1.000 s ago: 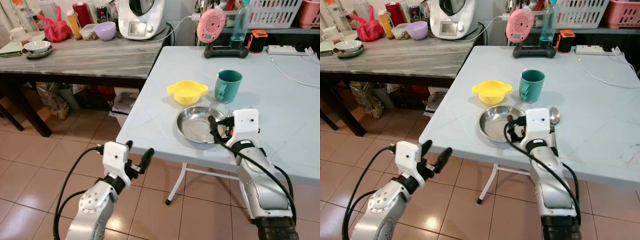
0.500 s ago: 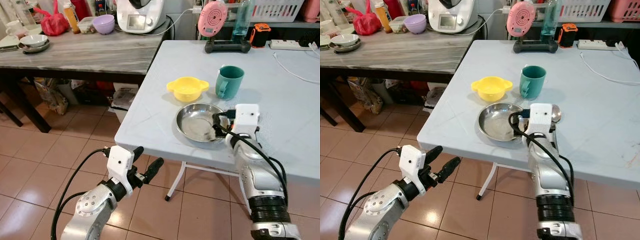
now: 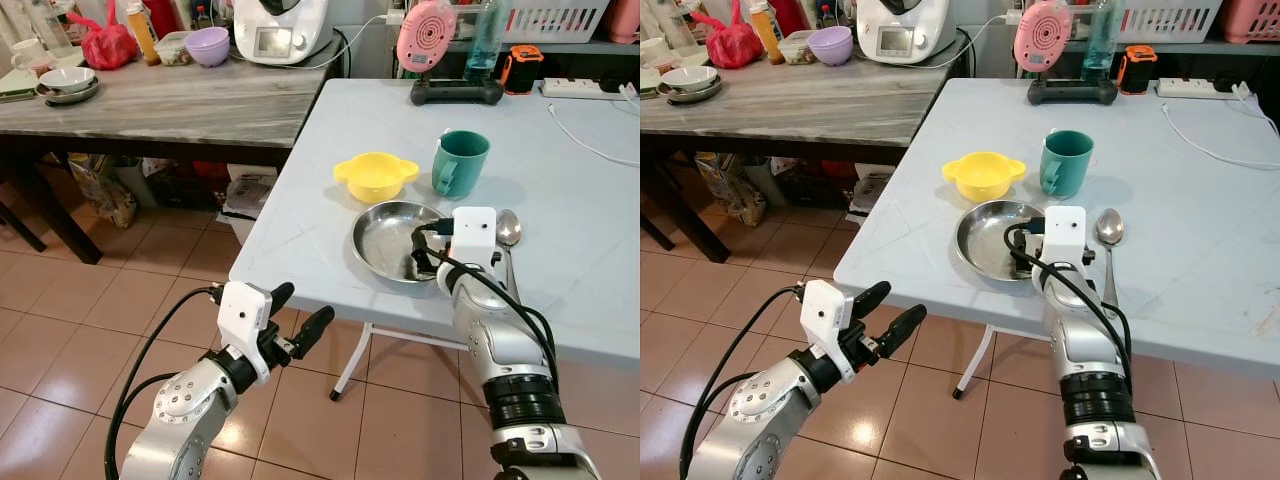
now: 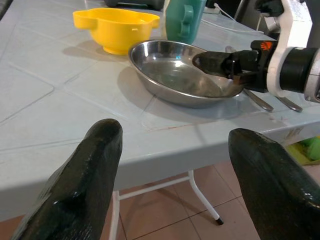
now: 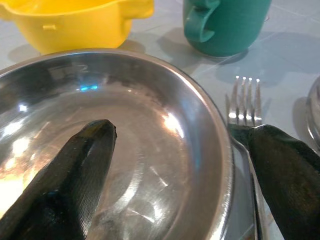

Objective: Setting the table

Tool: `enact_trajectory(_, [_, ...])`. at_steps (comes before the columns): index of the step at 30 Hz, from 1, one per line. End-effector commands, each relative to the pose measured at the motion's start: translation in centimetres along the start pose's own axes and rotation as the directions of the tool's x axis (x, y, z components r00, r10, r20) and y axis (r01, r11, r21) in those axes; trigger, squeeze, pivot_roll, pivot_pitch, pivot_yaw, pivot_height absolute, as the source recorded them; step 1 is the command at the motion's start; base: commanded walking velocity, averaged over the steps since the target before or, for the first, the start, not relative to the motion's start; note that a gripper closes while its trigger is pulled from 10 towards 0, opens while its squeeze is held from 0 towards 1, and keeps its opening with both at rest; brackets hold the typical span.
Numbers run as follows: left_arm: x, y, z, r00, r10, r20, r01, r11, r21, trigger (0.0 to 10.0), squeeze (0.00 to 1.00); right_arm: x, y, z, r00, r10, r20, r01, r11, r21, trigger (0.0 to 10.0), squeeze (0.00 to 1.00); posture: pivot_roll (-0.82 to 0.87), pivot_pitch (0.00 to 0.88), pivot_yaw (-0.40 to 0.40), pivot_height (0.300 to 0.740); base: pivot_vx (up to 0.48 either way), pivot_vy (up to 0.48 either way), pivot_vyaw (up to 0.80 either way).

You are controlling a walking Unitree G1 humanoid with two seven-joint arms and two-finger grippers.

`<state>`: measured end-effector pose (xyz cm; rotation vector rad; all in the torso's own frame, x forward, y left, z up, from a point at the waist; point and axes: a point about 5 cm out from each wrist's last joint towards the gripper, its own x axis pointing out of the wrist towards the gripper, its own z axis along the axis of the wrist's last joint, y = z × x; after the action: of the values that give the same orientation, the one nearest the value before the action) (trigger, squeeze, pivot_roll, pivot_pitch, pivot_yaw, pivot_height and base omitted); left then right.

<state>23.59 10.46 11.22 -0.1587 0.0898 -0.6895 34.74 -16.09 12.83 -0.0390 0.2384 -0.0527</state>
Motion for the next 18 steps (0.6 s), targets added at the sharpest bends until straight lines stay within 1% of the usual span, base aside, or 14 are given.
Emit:
enact_trajectory(1, [-0.24, 0.03, 0.02, 1.000, 0.006, -0.008, -0.006, 1.000, 0.005, 10.0, 0.00, 0.14, 0.69, -0.47, 0.999, 0.017, -0.040, -0.017, 1.000, -0.001, 4.7, 0.00, -0.11, 0.062, 0.079, 0.740, 0.000, 0.000, 0.00])
enact_trajectory(2, [-0.25, 0.01, 0.01, 1.000, 0.006, -0.009, -0.006, 1.000, 0.006, 10.0, 0.00, 0.15, 0.76, -0.53, 0.999, 0.020, -0.044, -0.020, 1.000, 0.005, 4.5, 0.00, -0.11, 0.062, 0.079, 0.740, 0.000, 0.000, 0.00])
enact_trajectory(3, [-0.25, 0.01, 0.00, 1.000, 0.006, -0.010, -0.006, 1.000, 0.006, 10.0, 0.00, 0.16, 0.80, -0.56, 0.999, 0.022, -0.047, -0.022, 1.000, 0.010, 4.5, 0.00, -0.11, 0.061, 0.078, 0.740, 0.000, 0.000, 0.00])
enact_trajectory(4, [-0.26, 0.01, 0.00, 1.000, 0.006, -0.010, -0.006, 1.000, 0.007, 10.0, 0.00, 0.15, 0.85, -0.57, 0.999, 0.023, -0.047, -0.023, 1.000, 0.013, 2.2, 0.00, -0.10, 0.061, 0.078, 0.740, 0.000, 0.000, 0.00])
enact_trajectory(5, [-0.26, 0.02, 0.01, 1.000, 0.006, -0.011, -0.006, 1.000, 0.007, 10.0, 0.00, 0.16, 0.87, -0.57, 0.999, 0.023, -0.046, -0.023, 1.000, 0.013, 2.2, 0.00, -0.10, 0.061, 0.078, 0.740, 0.000, 0.000, 0.00])
enact_trajectory(6, [-0.27, 0.06, 0.03, 1.000, 0.008, -0.010, -0.008, 1.000, 0.008, 10.0, 0.00, 0.09, 1.04, -0.55, 0.998, 0.029, -0.047, -0.028, 0.999, 0.022, 3.7, 0.00, -0.10, 0.060, 0.079, 0.740, 0.000, 0.000, 0.00])
enact_trajectory(7, [-0.28, 0.08, 0.04, 1.000, 0.009, -0.010, -0.009, 1.000, 0.009, 10.0, 0.00, 0.04, 1.08, -0.45, 0.999, 0.030, -0.045, -0.029, 0.999, 0.026, 8.2, 0.00, -0.10, 0.060, 0.079, 0.740, 0.000, 0.000, 0.00])
enact_trajectory(8, [-0.29, 0.11, 0.05, 1.000, 0.011, -0.010, -0.011, 1.000, 0.009, 10.0, 0.00, 0.00, 1.15, -0.29, 0.999, 0.033, -0.041, -0.031, 0.999, 0.041, 10.0, 0.00, -0.10, 0.060, 0.079, 0.740, 0.000, 0.000, 0.00])
enact_trajectory(12, [-0.32, 0.13, 0.04, 1.000, 0.011, -0.011, -0.011, 1.000, 0.010, 10.0, 0.00, -0.04, 1.19, -0.14, 0.999, 0.034, -0.039, -0.032, 0.998, 0.059, 10.0, 0.00, -0.10, 0.060, 0.079, 0.740, 0.000, 0.000, 0.00])
enact_trajectory(15, [-0.41, 0.14, -0.04, 1.000, 0.009, -0.017, -0.009, 1.000, 0.012, 10.0, 0.00, -0.10, 1.29, 0.10, 0.998, 0.036, -0.048, -0.031, 0.995, 0.097, 10.0, 0.00, -0.10, 0.059, 0.081, 0.740, 0.000, 0.000, 0.00])
enact_trajectory(16, [-0.41, 0.10, -0.08, 1.000, 0.004, -0.022, -0.004, 1.000, 0.016, 10.0, 0.00, -0.08, 1.34, -0.14, 0.997, 0.036, -0.074, -0.026, 0.992, 0.127, 10.0, 0.00, -0.10, 0.059, 0.081, 0.740, 0.000, 0.000, 0.00])
enact_trajectory(18, [-0.38, 0.01, -0.15, 1.000, -0.005, -0.029, 0.005, 1.000, 0.022, 10.0, 0.00, -0.05, 1.35, -0.25, 0.996, 0.033, -0.085, -0.020, 0.989, 0.145, 10.0, 0.00, -0.10, 0.058, 0.082, 0.740, 0.000, 0.000, 0.00])
